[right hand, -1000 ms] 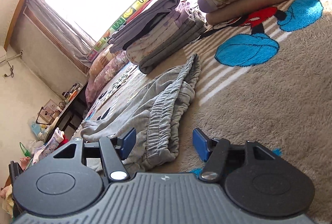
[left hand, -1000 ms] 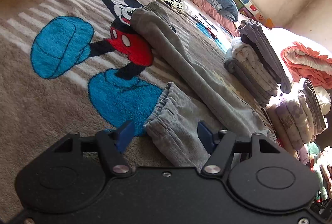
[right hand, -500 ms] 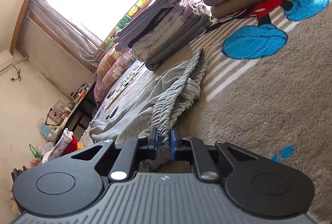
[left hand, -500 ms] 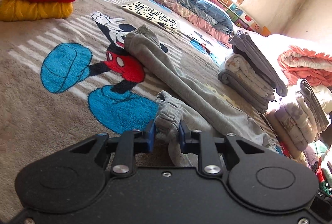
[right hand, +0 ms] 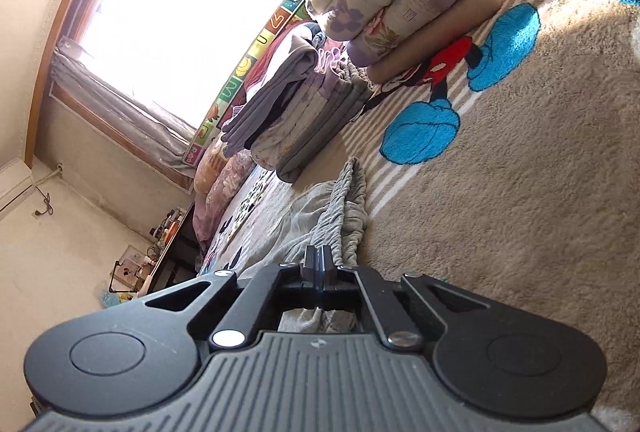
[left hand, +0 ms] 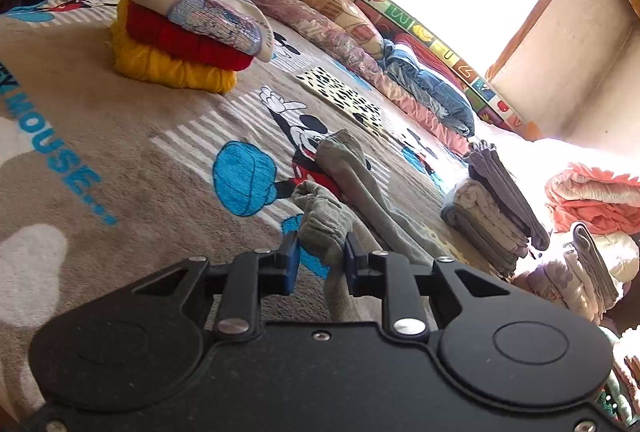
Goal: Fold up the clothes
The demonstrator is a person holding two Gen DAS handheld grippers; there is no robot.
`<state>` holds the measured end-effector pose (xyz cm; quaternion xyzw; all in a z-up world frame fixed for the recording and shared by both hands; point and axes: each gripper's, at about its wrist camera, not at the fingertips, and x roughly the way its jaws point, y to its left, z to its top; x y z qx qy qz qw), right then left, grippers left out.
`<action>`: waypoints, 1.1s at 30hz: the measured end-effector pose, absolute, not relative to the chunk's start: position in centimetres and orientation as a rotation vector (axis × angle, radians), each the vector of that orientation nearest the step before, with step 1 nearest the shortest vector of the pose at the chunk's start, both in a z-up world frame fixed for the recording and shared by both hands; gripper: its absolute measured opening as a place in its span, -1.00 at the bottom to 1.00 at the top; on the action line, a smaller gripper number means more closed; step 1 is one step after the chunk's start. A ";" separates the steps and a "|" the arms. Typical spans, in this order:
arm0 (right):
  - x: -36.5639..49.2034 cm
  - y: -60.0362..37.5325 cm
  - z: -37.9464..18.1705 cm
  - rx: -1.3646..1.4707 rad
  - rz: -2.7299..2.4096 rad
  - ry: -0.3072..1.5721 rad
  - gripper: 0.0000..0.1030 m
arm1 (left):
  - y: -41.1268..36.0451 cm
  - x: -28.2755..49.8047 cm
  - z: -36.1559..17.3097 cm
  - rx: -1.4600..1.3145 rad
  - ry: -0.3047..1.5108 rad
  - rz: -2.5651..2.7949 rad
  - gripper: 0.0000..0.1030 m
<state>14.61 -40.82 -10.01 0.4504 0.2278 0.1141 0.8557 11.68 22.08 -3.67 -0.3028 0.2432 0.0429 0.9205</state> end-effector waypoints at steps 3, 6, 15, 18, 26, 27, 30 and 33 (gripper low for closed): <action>14.0 -40.6 -10.5 0.922 0.240 0.513 -0.86 | 23.6 11.6 -5.4 -0.659 0.519 0.125 -0.59; 14.2 -39.9 -11.8 0.942 0.249 0.562 -0.37 | 24.2 11.9 -7.1 -0.662 0.527 0.132 -0.59; 16.2 -37.7 -12.8 0.975 0.267 0.578 0.27 | 24.9 13.7 -9.2 -0.673 0.571 0.147 -0.59; 17.3 -36.8 -12.7 0.952 0.259 0.570 0.29 | 24.9 14.0 -9.5 -0.669 0.587 0.148 -0.58; 19.7 -35.2 -13.1 0.897 0.257 0.587 -0.57 | 25.4 14.2 -10.1 -0.701 0.607 0.149 -0.58; 19.6 -35.5 -13.4 0.943 0.269 0.583 -0.62 | 25.4 14.2 -10.0 -0.707 0.607 0.149 -0.58; 18.4 -36.9 -13.6 1.096 0.294 0.561 -0.65 | 25.4 13.5 -9.1 -0.716 0.592 0.129 -0.58; 16.6 -38.6 -13.3 1.189 0.292 0.533 -0.66 | 25.2 12.3 -7.7 -0.706 0.571 0.086 -0.58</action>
